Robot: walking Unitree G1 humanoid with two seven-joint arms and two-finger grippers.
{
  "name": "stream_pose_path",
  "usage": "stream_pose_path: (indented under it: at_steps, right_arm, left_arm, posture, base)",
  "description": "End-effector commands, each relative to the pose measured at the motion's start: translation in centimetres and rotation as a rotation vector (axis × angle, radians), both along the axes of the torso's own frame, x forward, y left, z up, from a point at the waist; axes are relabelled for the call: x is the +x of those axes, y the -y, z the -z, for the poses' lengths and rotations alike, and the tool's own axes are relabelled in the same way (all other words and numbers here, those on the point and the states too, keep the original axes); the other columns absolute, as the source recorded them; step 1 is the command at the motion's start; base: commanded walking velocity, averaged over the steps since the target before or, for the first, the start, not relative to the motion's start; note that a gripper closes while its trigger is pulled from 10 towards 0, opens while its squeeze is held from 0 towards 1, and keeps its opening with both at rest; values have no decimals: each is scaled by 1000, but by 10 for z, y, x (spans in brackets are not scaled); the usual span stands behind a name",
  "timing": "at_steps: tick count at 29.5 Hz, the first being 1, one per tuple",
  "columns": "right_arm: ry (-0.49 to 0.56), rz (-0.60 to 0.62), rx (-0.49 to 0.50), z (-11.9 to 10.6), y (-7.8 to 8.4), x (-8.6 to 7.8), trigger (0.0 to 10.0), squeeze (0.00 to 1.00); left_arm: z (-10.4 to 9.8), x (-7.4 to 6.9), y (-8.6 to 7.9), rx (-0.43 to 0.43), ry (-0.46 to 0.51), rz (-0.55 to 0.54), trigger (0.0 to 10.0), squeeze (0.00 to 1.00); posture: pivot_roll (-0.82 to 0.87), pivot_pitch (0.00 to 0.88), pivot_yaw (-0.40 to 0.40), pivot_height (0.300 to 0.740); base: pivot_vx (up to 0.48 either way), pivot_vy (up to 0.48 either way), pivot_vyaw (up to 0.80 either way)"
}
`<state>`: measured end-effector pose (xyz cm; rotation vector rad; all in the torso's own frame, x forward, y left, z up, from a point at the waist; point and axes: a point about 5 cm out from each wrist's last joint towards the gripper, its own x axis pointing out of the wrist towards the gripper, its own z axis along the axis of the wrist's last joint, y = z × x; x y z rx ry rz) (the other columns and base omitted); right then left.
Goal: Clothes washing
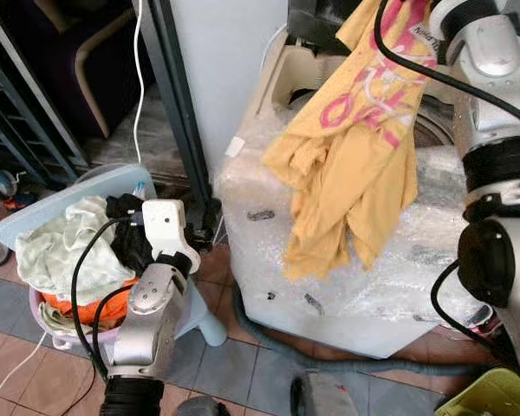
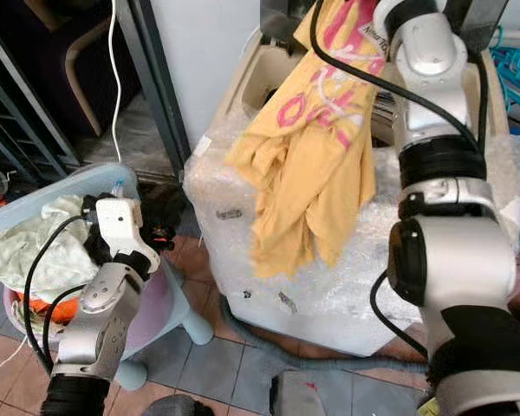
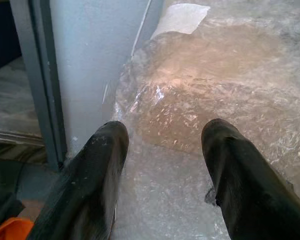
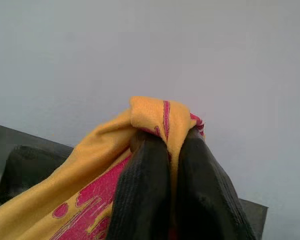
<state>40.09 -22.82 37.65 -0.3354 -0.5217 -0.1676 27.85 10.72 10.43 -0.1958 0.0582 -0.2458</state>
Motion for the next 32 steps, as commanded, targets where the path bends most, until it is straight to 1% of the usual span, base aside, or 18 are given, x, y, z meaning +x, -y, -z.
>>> stream_pose_path:
  at_steps: [1, 3, 5, 6, 7, 9, 10, 12, 15, 19, 21, 22, 24, 28, 29, 30, 31, 32]
  right_arm:
    - [178, 73, 58, -54, 9, -16, 10000, 0]
    - [204, 128, 93, -68, 23, -22, 10000, 0]
    - [193, 111, 95, -68, 24, -21, 10000, 0]
    - [113, 44, 79, -58, 19, -14, 10000, 102]
    - [34, -4, 63, -46, 14, -8, 10000, 1000]
    - [-84, -74, 66, -24, 8, 2, 10000, 1000]
    - [-90, -79, 75, -22, 8, 3, 10000, 1000]
    - [-198, -167, 30, 4, 0, 10, 10000, 1000]
    - [-328, -369, -143, 42, -16, 12, 10000, 1000]
    - [-315, -424, -173, 48, -16, 8, 10000, 1000]
    - [-206, -525, -80, 41, -13, 1, 10000, 1000]
    - [-206, -525, -80, 41, -13, 1, 10000, 1000]
    - [-157, -599, 24, 42, -15, -5, 10000, 1000]
    - [-172, -630, 20, 60, -23, -12, 10000, 1000]
    - [-175, -627, 85, 78, -29, -17, 10000, 1000]
    - [-175, -627, 85, 78, -29, -17, 10000, 1000]
    - [-170, -622, 138, 83, -30, -19, 10000, 1000]
    - [-164, -605, 180, 93, -33, -22, 10000, 0]
  left_arm:
    - [1, -1, -8, 26, -9, -35, 10000, 0]
    - [1, -1, -10, 24, -18, -48, 10000, 0]
    - [2, -1, -10, 26, -19, -49, 10000, 0]
    - [2, -1, -10, 30, -21, -50, 10000, 0]
    - [2, -1, -10, 32, -22, -52, 10000, 0]
    - [2, -2, -10, 34, -23, -54, 10000, 0]
    - [2, -2, -10, 34, -23, -53, 10000, 0]
    - [2, -2, -10, 34, -24, -56, 10000, 0]
    - [2, -3, -10, 37, -28, -56, 10000, 0]
    - [2, -3, -10, 39, -29, -52, 10000, 0]
    - [4, -1, -9, 25, -41, -44, 10000, 0]
    - [4, -1, -9, 25, -41, -44, 10000, 0]
    - [7, 0, -8, 42, -72, -66, 10000, 0]
    - [7, 1, -7, 40, -67, -53, 10000, 0]
    - [7, 1, -7, 36, -68, -57, 10000, 0]
    - [7, 1, -7, 36, -68, -57, 10000, 0]
    - [6, 1, -7, 34, -70, -61, 10000, 0]
    - [6, 1, -8, 36, -69, -70, 10000, 0]
  posture:
    - [-55, 63, 36, 740]
    - [-50, 64, 33, 740]
    - [-49, 64, 33, 740]
    - [-49, 65, 30, 740]
    - [-50, 67, 30, 740]
    - [-48, 68, 26, 740]
    - [-48, 68, 26, 740]
    - [-49, 71, 25, 740]
    - [-54, 72, 30, 740]
    - [-60, 71, 33, 740]
    - [-73, 65, 40, 740]
    - [-73, 65, 40, 740]
    - [-77, 61, 42, 740]
    - [-80, 56, 48, 740]
    - [-80, 51, 48, 740]
    - [-80, 51, 48, 740]
    - [-79, 50, 48, 740]
    - [-78, 47, 48, 740]
  base:
    - [0, 0, 0]
    - [0, 0, 0]
    - [0, 0, 0]
    - [0, 0, 0]
    - [0, 0, 0]
    - [0, 0, 0]
    - [0, 0, 0]
    - [0, 0, 0]
    - [0, 0, 0]
    - [0, 0, 0]
    - [0, 0, 0]
    - [0, 0, 0]
    - [0, 0, 0]
    - [0, 0, 0]
    - [0, 0, 0]
    - [0, 0, 0]
    - [0, 0, 0]
    - [0, 0, 0]
